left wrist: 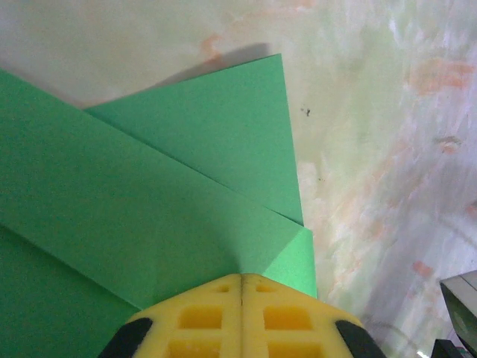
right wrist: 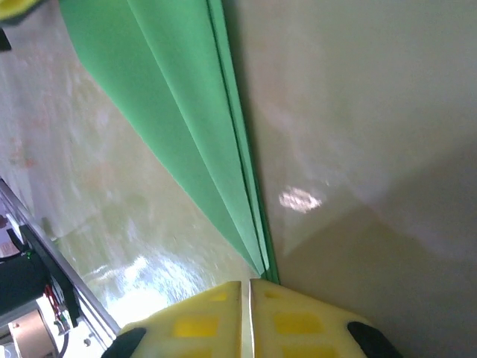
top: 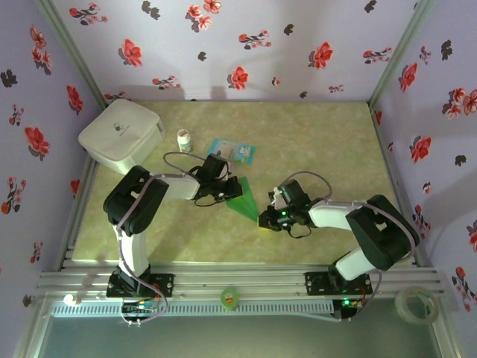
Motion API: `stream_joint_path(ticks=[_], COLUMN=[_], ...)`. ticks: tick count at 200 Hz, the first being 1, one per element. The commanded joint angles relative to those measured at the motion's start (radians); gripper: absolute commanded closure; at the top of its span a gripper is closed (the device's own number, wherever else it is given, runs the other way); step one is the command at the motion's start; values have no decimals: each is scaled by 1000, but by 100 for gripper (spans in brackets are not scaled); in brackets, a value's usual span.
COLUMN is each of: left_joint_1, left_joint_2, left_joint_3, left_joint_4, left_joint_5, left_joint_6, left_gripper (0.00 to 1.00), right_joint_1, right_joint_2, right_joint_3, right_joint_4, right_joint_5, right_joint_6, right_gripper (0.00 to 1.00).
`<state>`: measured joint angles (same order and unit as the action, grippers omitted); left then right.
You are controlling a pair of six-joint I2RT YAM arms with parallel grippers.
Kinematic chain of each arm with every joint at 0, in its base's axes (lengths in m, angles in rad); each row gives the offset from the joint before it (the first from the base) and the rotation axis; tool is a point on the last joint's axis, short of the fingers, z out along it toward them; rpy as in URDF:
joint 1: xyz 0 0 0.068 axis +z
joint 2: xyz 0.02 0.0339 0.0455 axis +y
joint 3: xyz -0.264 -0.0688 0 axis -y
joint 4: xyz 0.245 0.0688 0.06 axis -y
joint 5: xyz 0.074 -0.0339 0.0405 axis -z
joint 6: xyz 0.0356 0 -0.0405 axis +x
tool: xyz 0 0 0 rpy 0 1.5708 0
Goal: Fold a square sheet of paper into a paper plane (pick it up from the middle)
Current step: Fourth fold the wing at the center of the table, then turn over the paper at the center of the table.
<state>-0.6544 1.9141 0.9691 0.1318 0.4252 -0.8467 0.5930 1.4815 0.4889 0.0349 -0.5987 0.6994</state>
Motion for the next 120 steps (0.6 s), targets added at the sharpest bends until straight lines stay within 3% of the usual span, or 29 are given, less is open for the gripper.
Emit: stream_joint_path(ticks=[1,14,30,49,120], left_joint_1=[24,27,32,37,42], left_joint_2=[25,23,23,25,28], left_joint_3=[-32,-35,-41,-50,-54], left_joint_4=[-50,-50,-47,-29,-13], left_joint_5=[-59,-58,-53,-39,-19], left_joint_6=[5,-6,-29,-49,-76], left_gripper=[97,97,97,97,97], right_joint_1=[-12,-20,-24,-25,-25], right_joint_2=[-58,-90,-108,-114,-60], right_joint_3=[2,14,17,31,32], right_joint_4=[-108,-136,-113,-133,-13], right_joint_5=[32,79,82,108,66], right_joint_6=[14,62,130,181,266], right_gripper=[86,83,70,62,63])
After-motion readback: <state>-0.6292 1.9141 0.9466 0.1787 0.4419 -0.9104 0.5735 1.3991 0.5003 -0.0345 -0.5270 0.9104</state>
